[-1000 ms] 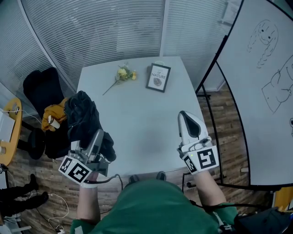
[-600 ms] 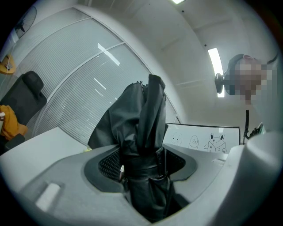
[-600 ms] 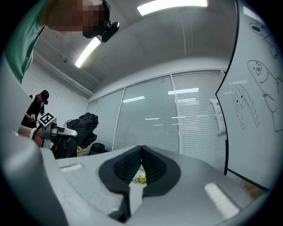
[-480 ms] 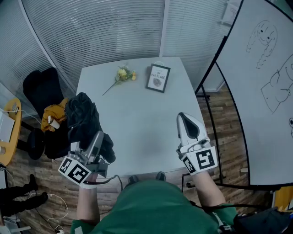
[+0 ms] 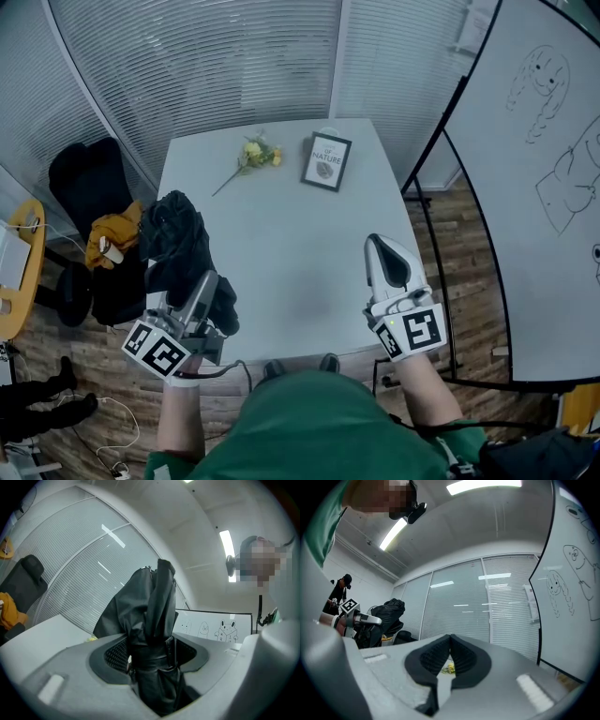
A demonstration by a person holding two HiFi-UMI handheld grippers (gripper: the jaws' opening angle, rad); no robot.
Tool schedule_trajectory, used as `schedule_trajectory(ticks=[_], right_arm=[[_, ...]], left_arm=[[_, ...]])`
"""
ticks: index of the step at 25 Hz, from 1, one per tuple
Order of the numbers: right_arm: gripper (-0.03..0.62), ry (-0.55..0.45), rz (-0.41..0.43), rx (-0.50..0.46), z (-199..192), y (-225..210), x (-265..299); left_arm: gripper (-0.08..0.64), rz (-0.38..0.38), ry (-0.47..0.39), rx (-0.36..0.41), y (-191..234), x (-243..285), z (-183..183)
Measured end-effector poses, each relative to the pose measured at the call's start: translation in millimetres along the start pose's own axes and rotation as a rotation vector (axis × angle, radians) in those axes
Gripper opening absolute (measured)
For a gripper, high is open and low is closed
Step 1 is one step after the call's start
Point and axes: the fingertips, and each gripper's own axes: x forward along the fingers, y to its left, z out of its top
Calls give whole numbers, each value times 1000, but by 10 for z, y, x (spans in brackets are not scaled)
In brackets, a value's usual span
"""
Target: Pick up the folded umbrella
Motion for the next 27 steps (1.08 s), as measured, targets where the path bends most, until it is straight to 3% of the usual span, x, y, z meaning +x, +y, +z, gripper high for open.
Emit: schedule_trajectory(ticks=[27], right_arm=[[2,5,5,-15,37,263,89]], left_arm=[[264,-2,53,11,238,-146,-83]])
